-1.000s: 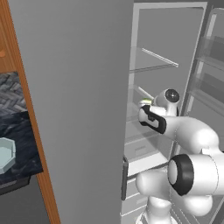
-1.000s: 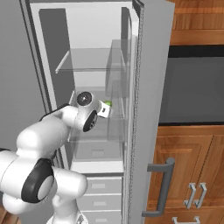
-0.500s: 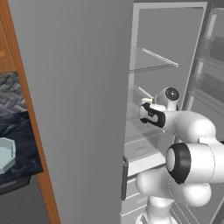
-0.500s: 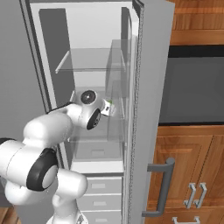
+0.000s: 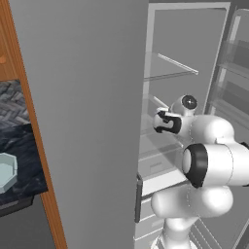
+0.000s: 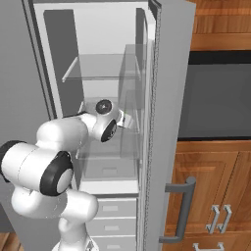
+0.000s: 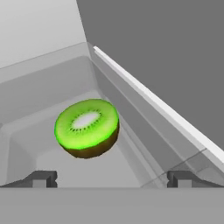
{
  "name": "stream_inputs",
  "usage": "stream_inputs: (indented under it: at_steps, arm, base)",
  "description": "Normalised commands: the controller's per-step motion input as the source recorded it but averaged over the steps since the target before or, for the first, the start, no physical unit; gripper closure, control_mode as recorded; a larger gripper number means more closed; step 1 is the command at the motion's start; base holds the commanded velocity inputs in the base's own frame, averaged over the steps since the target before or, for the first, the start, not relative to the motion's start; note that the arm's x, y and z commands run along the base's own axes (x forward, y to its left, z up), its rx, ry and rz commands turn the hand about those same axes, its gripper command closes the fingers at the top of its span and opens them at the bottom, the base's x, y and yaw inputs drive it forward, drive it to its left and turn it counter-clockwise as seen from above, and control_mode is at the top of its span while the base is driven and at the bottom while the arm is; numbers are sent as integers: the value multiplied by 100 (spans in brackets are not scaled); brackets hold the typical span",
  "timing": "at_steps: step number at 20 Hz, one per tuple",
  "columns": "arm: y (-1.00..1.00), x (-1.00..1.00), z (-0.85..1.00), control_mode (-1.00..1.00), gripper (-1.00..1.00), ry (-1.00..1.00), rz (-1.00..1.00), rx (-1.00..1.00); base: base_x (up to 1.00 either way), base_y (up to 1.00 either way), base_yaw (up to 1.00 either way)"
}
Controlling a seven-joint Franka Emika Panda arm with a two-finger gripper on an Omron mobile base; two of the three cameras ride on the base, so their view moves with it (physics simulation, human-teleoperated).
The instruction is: Pick the peach and kiwi from the fridge and place them inside the tupperware on the counter.
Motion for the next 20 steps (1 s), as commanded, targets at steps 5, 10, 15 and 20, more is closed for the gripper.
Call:
stream_inputs:
  at_steps: [5, 10, 15, 20]
  arm:
    - [0, 21, -30, -100, -100, 0, 0, 0]
    - [0, 25, -21, -100, -100, 0, -1, 0]
    - [4, 26, -3, -100, -100, 0, -2, 0]
    - [18, 20, -6, -100, -100, 0, -1, 0]
  base:
    - [0, 0, 0]
    - [0, 0, 0]
    - [0, 0, 0]
    - [0, 0, 0]
